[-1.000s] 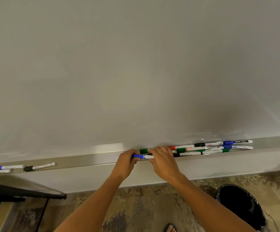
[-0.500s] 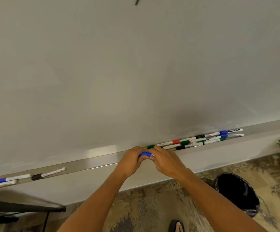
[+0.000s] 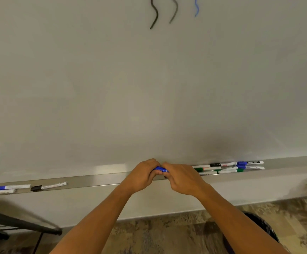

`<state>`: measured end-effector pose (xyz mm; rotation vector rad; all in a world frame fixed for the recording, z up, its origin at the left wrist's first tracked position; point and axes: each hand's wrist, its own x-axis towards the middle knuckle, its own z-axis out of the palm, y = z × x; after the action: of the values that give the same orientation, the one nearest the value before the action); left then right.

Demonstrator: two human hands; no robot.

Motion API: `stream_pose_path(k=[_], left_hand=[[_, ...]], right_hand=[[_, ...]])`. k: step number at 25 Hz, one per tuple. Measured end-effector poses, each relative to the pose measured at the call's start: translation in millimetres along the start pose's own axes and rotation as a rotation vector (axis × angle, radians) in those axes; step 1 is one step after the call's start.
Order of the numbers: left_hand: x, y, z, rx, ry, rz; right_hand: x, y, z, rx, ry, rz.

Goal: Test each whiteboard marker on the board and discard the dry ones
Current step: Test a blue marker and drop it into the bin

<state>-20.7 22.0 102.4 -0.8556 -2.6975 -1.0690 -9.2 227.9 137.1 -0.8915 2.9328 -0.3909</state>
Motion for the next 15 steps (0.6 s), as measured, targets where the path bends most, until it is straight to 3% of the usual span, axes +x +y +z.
stream_pose_path(k=[6, 15], left_hand=[[34, 28, -11, 0.079, -0.062, 0.031], [53, 52, -43, 0.140, 0.036, 0.064]], right_hand=[[-9, 25, -31, 0.041, -0.010, -0.026], [-16, 57, -81, 0.048, -0.038, -0.024]])
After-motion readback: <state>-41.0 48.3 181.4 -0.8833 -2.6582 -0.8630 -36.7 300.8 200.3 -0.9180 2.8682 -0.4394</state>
